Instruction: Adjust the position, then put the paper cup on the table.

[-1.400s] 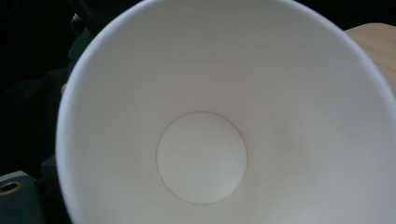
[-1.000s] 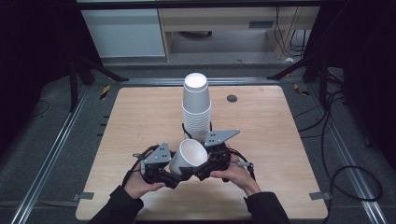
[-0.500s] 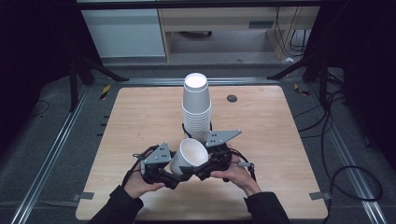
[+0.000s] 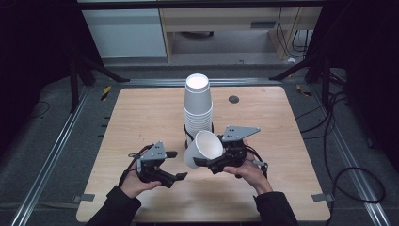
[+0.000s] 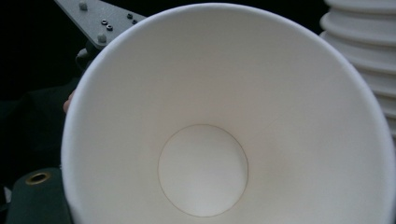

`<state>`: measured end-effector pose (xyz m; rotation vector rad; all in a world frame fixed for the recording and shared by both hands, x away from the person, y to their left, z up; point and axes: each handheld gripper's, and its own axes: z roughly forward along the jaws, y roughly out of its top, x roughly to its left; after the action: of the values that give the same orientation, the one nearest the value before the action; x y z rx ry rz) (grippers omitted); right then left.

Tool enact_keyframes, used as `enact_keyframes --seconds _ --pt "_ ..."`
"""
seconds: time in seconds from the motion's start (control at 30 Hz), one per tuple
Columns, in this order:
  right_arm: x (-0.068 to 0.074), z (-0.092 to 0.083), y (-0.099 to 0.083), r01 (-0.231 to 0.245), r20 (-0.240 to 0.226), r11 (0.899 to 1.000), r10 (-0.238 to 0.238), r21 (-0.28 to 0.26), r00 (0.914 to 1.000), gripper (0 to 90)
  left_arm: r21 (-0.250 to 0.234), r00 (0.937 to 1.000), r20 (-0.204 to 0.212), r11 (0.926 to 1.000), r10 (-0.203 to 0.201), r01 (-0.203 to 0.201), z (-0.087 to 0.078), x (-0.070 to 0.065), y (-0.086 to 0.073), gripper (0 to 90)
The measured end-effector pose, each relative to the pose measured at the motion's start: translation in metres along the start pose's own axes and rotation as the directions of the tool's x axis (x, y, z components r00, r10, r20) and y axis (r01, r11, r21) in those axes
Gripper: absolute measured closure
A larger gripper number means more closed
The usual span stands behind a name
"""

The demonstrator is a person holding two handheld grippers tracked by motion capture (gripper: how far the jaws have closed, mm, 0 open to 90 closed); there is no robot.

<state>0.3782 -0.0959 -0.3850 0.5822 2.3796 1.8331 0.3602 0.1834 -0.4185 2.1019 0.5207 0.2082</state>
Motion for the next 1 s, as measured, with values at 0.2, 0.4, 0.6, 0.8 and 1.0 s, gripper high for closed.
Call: enact_keyframes --seconds 0.2,0.4,0.6,0.8,1.0 --pt "-0.007 -0.014 0.001 -0.005 0.073 1.0 0.006 -0.008 0.9973 12.7 -0.002 0.996 -0.064 0.998 -0.062 0.062 -0.004 0.013 -0.007 15.9" --pt "-0.014 -0.027 0.001 -0.014 0.136 1.0 0.017 -0.022 0.9905 12.7 -0.007 0.9832 -0.134 0.9922 -0.124 0.124 -0.008 0.027 -0.016 15.7" --pt "-0.022 -0.04 0.001 -0.02 0.194 0.999 0.029 -0.045 0.9805 12.7 -0.011 0.97 -0.184 0.9871 -0.159 0.159 -0.012 0.036 -0.022 15.8" --pt "-0.029 -0.056 0.001 -0.019 0.277 0.999 0.031 -0.046 0.9605 12.8 -0.017 0.9569 -0.222 0.9821 -0.187 0.188 -0.016 0.042 -0.027 15.8" --pt "-0.039 -0.07 -0.001 -0.031 0.358 0.998 0.046 -0.047 0.9325 12.7 -0.009 0.9443 -0.259 0.978 -0.203 0.208 -0.019 0.047 -0.033 16.0"
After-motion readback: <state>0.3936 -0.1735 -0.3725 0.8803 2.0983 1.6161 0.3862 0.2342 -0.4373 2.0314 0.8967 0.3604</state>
